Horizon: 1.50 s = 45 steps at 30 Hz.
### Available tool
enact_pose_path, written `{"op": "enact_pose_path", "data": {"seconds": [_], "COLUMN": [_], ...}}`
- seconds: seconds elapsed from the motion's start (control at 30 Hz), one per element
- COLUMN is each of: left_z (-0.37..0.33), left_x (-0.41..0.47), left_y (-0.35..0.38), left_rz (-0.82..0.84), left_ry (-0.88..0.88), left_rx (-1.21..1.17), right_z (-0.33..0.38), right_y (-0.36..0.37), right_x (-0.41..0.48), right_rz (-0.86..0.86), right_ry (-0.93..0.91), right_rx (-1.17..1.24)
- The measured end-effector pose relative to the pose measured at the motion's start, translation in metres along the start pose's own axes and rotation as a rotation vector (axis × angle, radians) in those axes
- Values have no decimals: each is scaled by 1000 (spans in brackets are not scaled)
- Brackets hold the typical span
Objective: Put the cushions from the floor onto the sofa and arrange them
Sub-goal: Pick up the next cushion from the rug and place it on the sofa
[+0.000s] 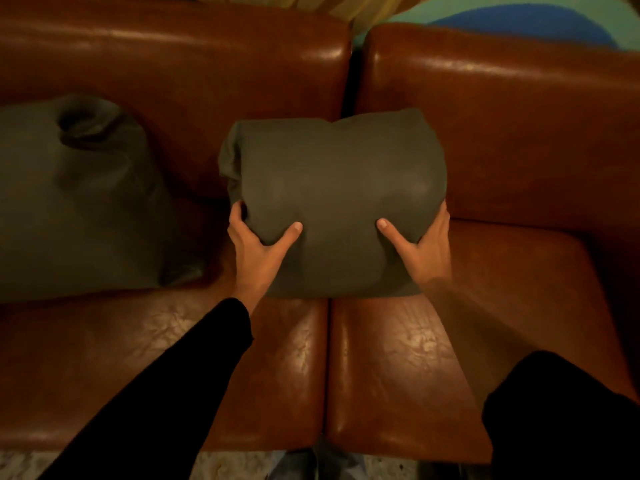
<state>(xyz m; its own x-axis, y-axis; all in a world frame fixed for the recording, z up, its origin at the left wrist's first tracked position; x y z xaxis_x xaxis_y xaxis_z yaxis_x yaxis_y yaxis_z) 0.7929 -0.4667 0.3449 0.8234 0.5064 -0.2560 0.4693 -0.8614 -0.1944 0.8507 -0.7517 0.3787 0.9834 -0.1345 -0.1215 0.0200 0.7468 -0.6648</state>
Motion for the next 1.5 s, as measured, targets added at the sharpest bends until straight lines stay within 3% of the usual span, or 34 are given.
{"op": "enact_pose_path", "data": {"seconds": [0.13,0.3,0.6,0.93,1.17,1.33,1.5], "left_z": [-6,11,8,-23,-47,-76,-94], "left_x": [-2,-3,-10,-4,-26,-57,-102], "left_y": [-1,9,11,14,25,54,101], "left_rz": [3,159,109,171,258,448,700], "left_ry": [23,-50,-62,105,349,615,647], "left_rx": [32,105,144,279,643,759,682], "right_z": [-4,-36,-42,-38,-26,-26,-41], "right_y": [-2,12,5,-7,-25,-43,-80], "right_x": [-7,-23,-26,-34,-51,-81,-124], "right_rz": [13,109,124,57,-2,12,-26], "right_ry": [34,167,222,200,82,67,93], "right_rx": [26,78,64,3,-256,-316,-282]}}
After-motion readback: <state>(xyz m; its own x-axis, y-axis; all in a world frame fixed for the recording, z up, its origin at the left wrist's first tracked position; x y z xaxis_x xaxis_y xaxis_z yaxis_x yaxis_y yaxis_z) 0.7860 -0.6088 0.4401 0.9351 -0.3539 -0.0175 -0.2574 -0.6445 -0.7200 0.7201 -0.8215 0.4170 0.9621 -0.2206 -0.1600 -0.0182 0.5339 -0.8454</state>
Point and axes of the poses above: each hand's wrist, its own x-axis towards the middle knuckle, its own y-axis out of the palm, z = x × y, the point moved 9 cm from there along x, towards the middle knuckle, and after that the axes turned 8 degrees about -x, right-handed, at the moved point
